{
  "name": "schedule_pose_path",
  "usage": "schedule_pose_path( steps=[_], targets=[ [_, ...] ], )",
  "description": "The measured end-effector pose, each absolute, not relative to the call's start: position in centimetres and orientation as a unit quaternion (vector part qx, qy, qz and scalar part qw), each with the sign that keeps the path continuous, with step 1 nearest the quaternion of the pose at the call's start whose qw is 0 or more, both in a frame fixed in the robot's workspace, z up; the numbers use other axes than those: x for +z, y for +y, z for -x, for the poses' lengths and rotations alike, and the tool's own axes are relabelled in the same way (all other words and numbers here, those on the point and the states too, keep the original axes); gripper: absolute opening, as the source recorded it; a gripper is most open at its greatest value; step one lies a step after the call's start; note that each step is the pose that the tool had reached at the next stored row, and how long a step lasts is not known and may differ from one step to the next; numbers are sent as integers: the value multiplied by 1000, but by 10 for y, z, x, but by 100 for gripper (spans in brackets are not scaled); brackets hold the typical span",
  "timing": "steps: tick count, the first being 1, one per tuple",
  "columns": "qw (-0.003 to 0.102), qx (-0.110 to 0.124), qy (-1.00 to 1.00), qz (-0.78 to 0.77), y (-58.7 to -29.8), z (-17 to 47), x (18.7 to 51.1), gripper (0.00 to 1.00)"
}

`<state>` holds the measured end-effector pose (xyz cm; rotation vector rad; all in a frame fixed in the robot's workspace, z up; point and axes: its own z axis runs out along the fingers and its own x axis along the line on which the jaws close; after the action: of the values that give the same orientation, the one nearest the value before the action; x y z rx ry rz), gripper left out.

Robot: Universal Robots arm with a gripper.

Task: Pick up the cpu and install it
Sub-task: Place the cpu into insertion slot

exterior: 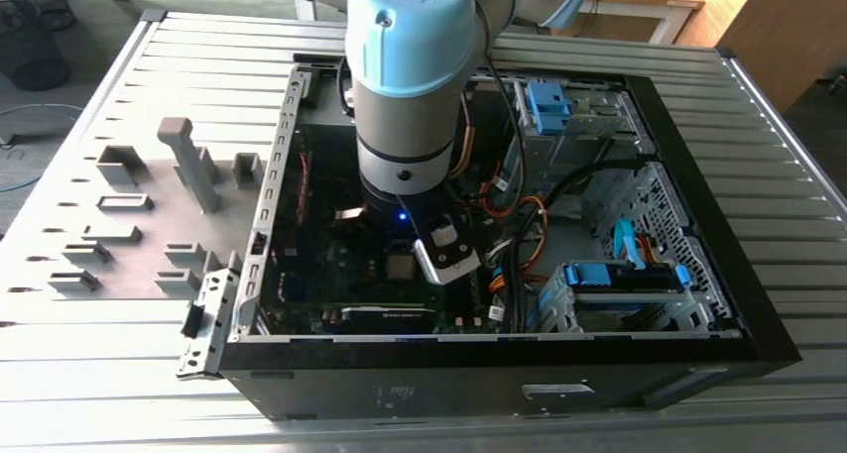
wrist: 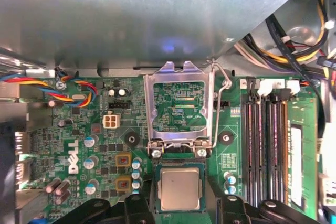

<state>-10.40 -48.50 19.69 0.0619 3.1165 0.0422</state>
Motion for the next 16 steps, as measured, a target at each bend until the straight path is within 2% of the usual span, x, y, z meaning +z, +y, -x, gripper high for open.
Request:
schedule_pose_path(
  steps=[16],
  targets=[
    [12,13,1000,-20,-485,104,223,51]
  ],
)
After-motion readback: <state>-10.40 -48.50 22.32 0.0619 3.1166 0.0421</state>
